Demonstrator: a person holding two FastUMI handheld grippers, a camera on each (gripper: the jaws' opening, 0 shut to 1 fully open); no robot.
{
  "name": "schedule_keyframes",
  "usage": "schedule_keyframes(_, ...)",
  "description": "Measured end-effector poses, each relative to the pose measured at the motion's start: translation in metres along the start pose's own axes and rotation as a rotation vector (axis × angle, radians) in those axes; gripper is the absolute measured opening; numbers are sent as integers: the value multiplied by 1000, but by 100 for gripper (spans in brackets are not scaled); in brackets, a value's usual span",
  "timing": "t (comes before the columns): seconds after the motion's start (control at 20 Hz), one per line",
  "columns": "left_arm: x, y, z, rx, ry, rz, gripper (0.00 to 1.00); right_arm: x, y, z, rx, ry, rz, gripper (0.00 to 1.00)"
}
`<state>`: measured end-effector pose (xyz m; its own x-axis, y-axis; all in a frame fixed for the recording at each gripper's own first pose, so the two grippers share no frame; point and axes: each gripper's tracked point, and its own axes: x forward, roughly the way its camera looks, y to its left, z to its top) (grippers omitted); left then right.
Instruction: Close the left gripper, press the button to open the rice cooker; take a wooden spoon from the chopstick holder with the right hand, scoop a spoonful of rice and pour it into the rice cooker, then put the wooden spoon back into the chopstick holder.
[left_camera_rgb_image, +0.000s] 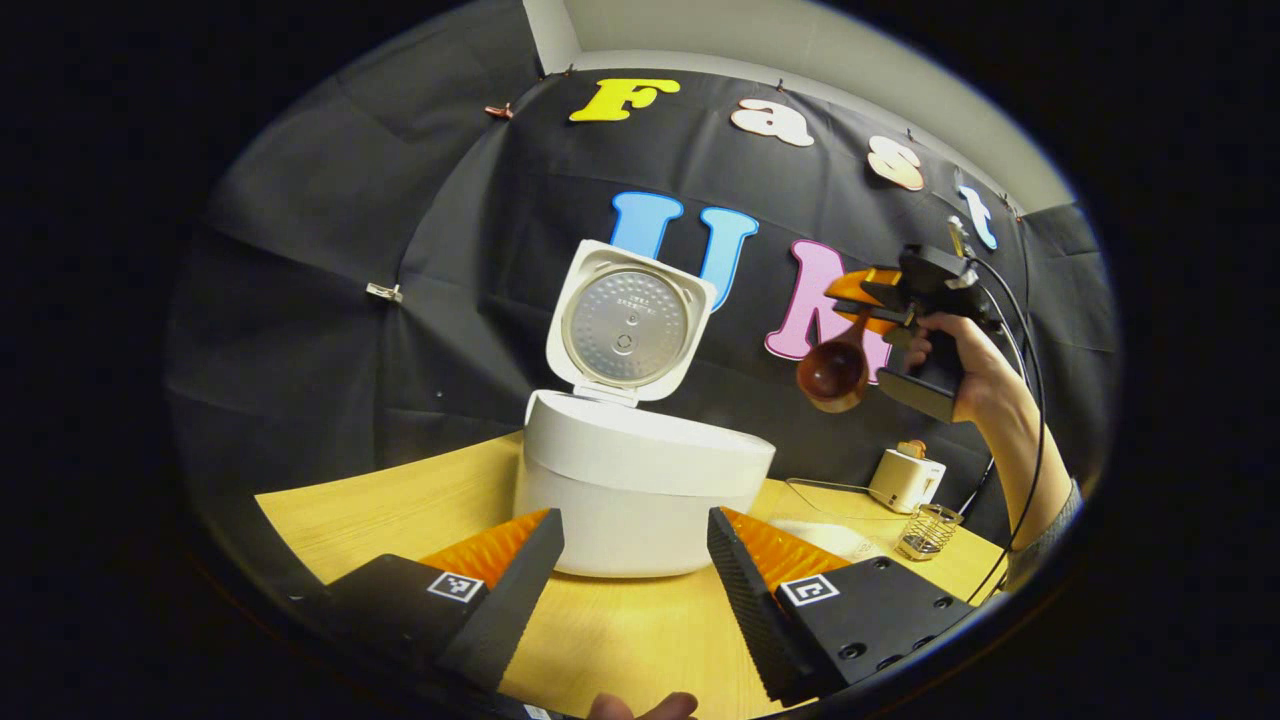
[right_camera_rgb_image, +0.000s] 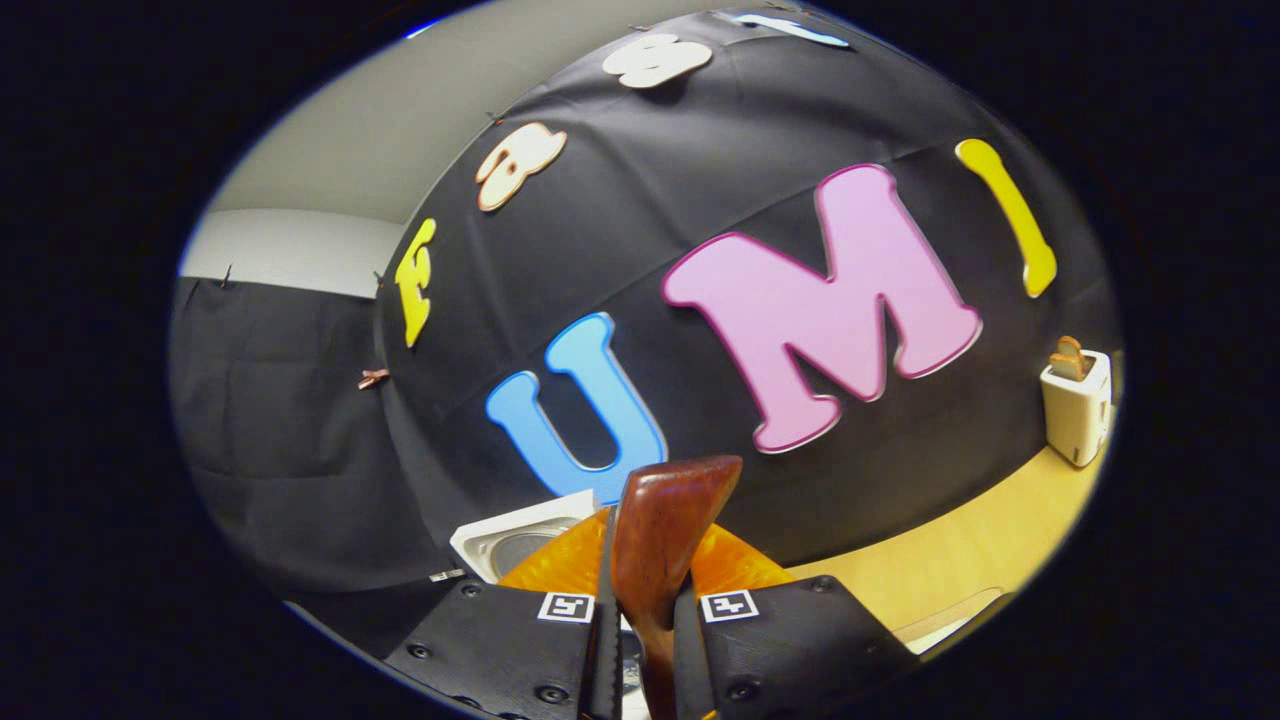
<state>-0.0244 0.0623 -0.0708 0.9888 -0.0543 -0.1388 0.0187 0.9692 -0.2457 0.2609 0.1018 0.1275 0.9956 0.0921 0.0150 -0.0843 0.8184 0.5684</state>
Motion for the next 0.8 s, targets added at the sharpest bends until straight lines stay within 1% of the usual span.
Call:
schedule_keyframes(0.15, 5, -19, 0, 7, -7, -27, 92, -29, -64, 34, -45, -42, -94, 24)
schedule_keyframes(0.35, 13, -38, -5, 13, 1, -48, 92, -72, -144, 66, -58, -71, -203, 24)
schedule_keyframes(0.5, 17, -51, -6, 22, -4, -59, 92, -100, -195, 80, -92, -82, -275, 24)
schedule_keyframes(0.65, 21, -64, -8, 20, -3, -70, 92, -120, -244, 85, -124, -86, -347, 24)
schedule_keyframes(0.8, 24, -73, -10, 36, -1, -72, 92, -135, -288, 86, -183, -97, -422, 24)
